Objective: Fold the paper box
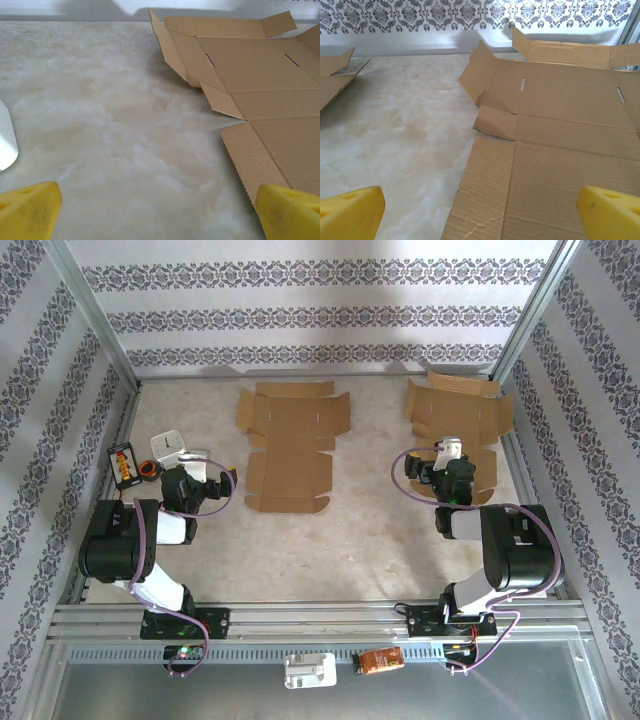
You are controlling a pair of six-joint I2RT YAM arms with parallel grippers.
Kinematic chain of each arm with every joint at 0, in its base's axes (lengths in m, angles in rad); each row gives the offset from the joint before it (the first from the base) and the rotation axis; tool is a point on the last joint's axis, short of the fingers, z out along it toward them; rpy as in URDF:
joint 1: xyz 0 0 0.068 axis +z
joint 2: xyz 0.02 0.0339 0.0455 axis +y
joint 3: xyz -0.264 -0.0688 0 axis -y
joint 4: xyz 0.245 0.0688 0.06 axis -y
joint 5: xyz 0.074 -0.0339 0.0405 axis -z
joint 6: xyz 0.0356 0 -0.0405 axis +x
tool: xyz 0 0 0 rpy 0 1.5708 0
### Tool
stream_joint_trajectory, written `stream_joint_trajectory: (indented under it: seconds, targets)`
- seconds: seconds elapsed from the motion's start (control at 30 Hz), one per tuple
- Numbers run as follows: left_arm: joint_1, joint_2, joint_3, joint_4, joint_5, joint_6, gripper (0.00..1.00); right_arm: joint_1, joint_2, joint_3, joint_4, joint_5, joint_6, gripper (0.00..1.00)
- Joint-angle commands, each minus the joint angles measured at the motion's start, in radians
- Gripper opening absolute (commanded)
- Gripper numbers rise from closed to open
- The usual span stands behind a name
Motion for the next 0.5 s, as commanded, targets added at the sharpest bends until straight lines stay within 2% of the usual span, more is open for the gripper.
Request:
stream_joint_trajectory:
  seconds: [0.0,0.07,0.2,0.47]
  targets:
    - [-0.006,-0.002,0.017,0.017,0.013,0.016,1.00,0.006,-0.001,-0.006,0.010,-0.011,-0.014,0.98]
    - [-0.006,-0.003,0.016,0.020,0.004,0.012,1.00,0.006,-0.001,-0.006,0.011,-0.011,-0.013,0.98]
    - [-0.006,-0.006,-0.020,0.080,-0.197,-0.063,1.00,0.005,-0.001,-0.006,0.011,-0.011,-0.013,0.98]
    - [-0.006,-0.006,-0.032,0.102,-0.209,-0.068,1.00,0.004,-0.001,-0.005,0.009,-0.012,-0.010,0.98]
